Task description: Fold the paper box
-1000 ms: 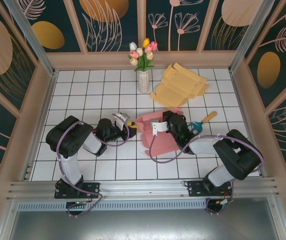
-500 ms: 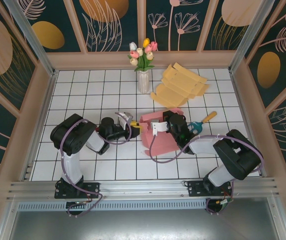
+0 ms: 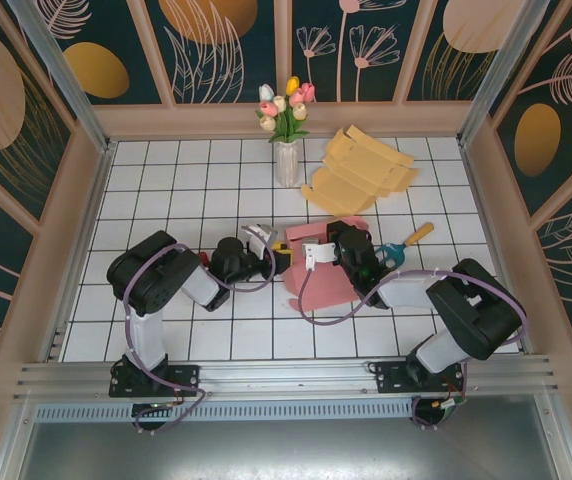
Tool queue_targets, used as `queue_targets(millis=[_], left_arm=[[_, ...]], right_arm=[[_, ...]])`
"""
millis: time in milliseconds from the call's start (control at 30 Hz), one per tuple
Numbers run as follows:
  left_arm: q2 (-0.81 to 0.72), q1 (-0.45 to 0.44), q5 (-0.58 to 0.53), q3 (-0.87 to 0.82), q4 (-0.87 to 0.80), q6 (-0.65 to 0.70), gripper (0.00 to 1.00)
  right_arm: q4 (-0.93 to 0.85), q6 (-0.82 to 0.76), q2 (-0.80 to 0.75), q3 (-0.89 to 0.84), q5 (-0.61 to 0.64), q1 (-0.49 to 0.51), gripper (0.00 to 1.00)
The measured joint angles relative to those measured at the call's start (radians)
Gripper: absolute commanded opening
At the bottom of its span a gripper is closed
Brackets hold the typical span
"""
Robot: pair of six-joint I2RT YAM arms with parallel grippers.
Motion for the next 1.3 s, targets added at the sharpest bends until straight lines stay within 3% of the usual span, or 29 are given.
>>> queue_targets(millis=[700, 1300], left_arm=[[0.077, -0.090, -0.276, 0.011, 0.146, -0.072, 0.40], [0.157, -0.105, -0.354, 0.069, 0.214, -0.132, 0.39]], right_arm=[[0.023, 0.010, 0.021, 0.000, 0.053, 0.011, 0.00], [0.044, 0.011, 0.042, 0.002, 0.105, 0.016, 0.00]])
